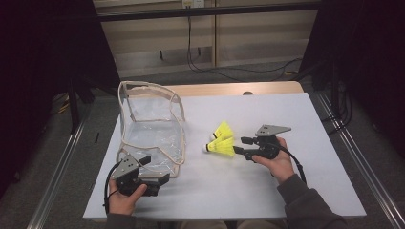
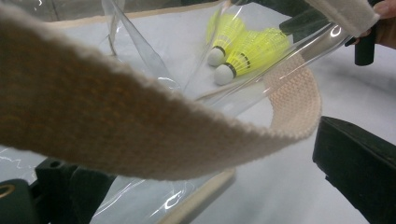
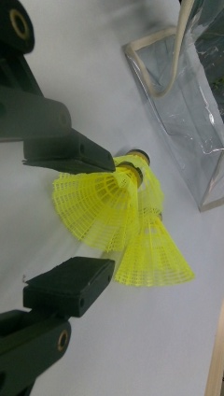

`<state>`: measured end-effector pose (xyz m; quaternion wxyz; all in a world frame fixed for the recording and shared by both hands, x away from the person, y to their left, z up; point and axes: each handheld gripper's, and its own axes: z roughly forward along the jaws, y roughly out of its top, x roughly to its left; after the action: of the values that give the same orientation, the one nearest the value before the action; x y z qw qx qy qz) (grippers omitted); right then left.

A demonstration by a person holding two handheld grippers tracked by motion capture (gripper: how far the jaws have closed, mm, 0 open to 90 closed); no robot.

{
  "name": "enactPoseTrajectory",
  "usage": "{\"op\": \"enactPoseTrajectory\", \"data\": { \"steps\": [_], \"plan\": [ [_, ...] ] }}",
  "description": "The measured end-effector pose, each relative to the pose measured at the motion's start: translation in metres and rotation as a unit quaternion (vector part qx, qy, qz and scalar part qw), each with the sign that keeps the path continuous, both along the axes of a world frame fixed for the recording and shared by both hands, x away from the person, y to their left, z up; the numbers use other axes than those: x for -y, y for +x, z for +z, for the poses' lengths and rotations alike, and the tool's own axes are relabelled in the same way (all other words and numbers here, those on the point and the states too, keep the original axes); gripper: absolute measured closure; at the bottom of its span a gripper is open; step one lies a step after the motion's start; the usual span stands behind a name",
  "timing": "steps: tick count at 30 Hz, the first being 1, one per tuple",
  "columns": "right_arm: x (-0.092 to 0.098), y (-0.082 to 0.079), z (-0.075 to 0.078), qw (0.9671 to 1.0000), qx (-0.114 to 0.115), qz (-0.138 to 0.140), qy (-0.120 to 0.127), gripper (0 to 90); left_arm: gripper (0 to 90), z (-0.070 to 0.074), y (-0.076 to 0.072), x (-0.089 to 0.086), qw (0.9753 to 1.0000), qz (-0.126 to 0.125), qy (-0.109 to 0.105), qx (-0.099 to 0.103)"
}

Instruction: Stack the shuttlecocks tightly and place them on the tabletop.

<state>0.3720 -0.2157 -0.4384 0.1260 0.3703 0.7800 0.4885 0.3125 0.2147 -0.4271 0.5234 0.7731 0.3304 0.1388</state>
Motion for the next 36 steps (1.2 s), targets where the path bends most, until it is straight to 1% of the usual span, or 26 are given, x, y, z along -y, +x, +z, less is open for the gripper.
{"op": "enactPoseTrajectory", "data": {
  "steps": [3,7,14,19,25,36],
  "plan": [
    [0.0,0.0,0.001,1.0,0.003,-0.004,0.001,43.6,2.3,0.0,0.0,0.0,1.0,0.001,0.0,0.0],
    [0.001,0.002,0.002,0.9999,0.001,-0.01,-0.001,40.3,2.3,0.0,0.0,0.0,1.0,0.0,0.0,0.0],
    [0.002,0.007,0.01,0.9997,0.001,-0.025,-0.004,30.7,2.3,0.0,0.0,0.0,1.0,0.0,-0.001,0.0],
    [0.003,0.011,0.014,0.9994,0.001,-0.035,-0.001,25.8,2.3,0.0,0.0,0.0,1.0,0.0,0.0,0.001],
    [0.003,0.015,0.015,0.9991,-0.007,-0.043,0.002,23.0,2.3,0.0,0.0,0.0,1.0,0.001,-0.001,0.0],
    [0.0,0.024,0.019,0.9988,-0.009,-0.048,-0.001,20.6,2.3,0.0,0.0,0.0,1.0,0.0,-0.002,0.001]
  ]
}}
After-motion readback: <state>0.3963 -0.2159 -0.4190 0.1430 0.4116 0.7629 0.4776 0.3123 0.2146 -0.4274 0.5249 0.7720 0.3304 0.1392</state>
